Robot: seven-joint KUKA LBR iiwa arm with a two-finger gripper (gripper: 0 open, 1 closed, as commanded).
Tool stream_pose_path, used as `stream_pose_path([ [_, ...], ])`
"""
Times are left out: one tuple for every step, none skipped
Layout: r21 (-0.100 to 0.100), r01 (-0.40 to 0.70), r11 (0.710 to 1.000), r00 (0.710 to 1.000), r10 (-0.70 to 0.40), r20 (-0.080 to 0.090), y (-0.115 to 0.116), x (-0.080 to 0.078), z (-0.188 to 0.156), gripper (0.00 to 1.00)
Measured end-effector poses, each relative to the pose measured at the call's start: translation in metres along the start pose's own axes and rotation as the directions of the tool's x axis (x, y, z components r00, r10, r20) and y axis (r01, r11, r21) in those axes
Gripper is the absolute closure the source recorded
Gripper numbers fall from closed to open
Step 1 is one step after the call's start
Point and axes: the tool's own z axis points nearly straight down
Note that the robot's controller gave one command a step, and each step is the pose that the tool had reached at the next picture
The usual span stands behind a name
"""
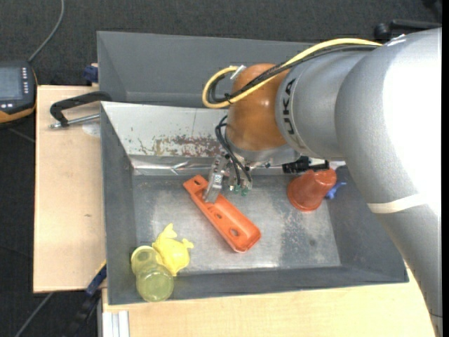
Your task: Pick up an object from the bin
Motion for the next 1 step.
stream_pose_path([
  [-0.002, 0.004, 1.0, 1.0, -0.004, -0.001, 0.0031, 0.0015, -0.0002, 1.0],
])
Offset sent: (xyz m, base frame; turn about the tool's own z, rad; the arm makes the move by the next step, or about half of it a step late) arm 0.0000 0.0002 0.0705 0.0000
